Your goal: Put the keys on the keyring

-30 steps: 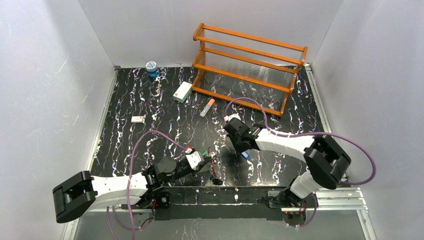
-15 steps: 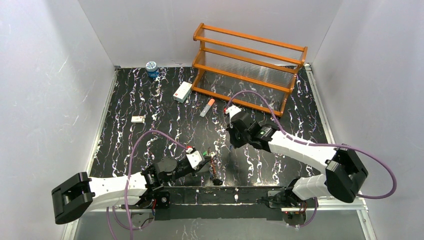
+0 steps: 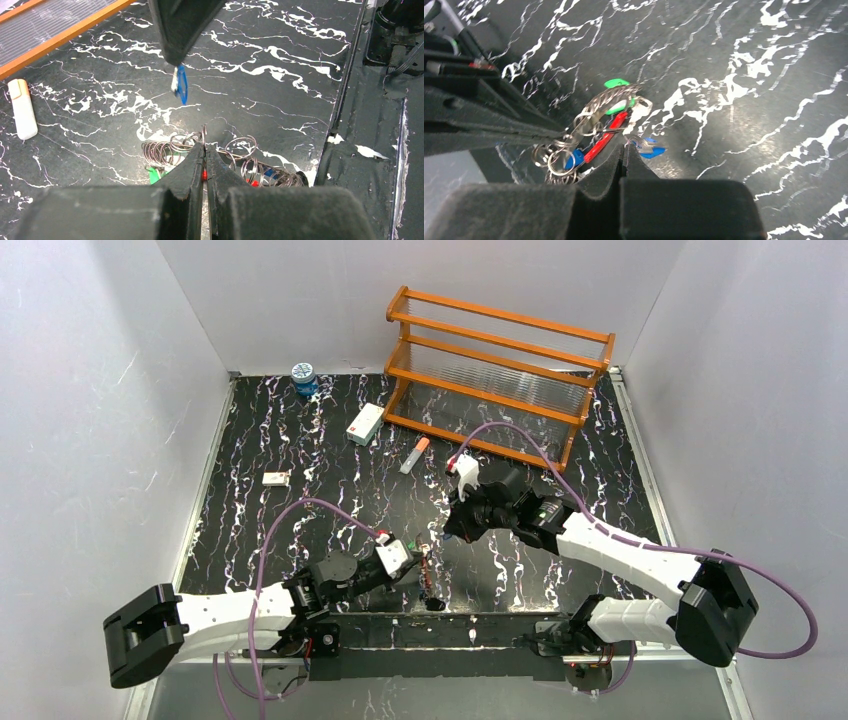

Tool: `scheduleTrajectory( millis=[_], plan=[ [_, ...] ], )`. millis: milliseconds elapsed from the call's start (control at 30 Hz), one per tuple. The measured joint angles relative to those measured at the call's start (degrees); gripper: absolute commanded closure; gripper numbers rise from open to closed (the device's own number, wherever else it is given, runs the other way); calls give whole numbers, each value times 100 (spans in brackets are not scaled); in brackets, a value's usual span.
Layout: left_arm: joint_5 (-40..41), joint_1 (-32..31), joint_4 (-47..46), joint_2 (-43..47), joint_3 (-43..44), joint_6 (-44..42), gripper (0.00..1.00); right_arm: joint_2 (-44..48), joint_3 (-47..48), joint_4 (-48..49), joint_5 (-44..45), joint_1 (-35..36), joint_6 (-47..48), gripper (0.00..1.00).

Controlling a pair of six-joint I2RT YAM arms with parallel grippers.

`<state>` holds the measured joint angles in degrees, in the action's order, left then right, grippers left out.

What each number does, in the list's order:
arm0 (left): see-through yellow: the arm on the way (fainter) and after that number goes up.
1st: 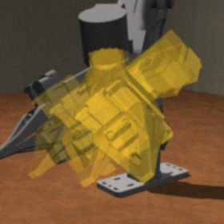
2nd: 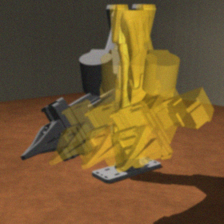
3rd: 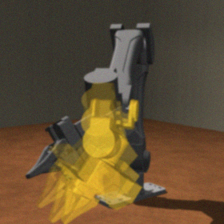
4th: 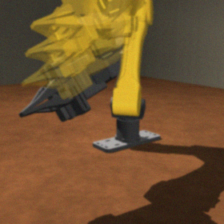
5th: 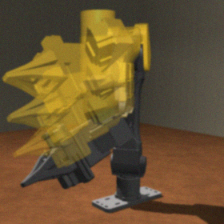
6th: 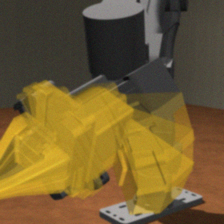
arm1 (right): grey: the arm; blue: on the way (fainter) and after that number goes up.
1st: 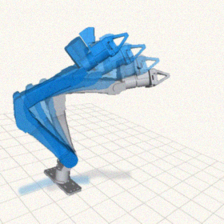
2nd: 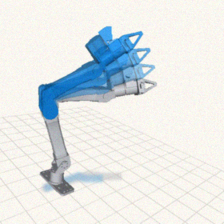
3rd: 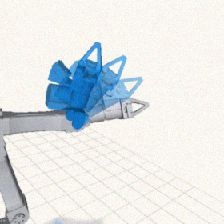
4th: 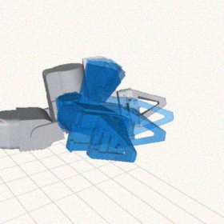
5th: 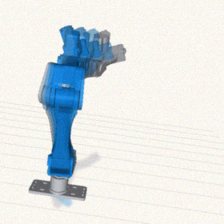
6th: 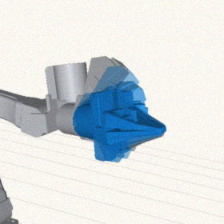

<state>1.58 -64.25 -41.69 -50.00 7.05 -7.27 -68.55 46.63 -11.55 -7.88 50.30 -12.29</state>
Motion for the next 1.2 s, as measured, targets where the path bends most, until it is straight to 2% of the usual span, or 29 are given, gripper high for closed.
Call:
scheduleTrajectory(
  millis=[567,933,1200],
  plan=[
    [-9,0,201,-136,203,-17,100,2,-262,74,-1906,-4,990,99],
    [-52,0,212,-216,245,-20,100,-151,-262,103,-2658,-4,1303,99],
    [-76,0,232,-260,291,-20,100,-319,-260,142,-2868,-4,1355,99]
  ],
)
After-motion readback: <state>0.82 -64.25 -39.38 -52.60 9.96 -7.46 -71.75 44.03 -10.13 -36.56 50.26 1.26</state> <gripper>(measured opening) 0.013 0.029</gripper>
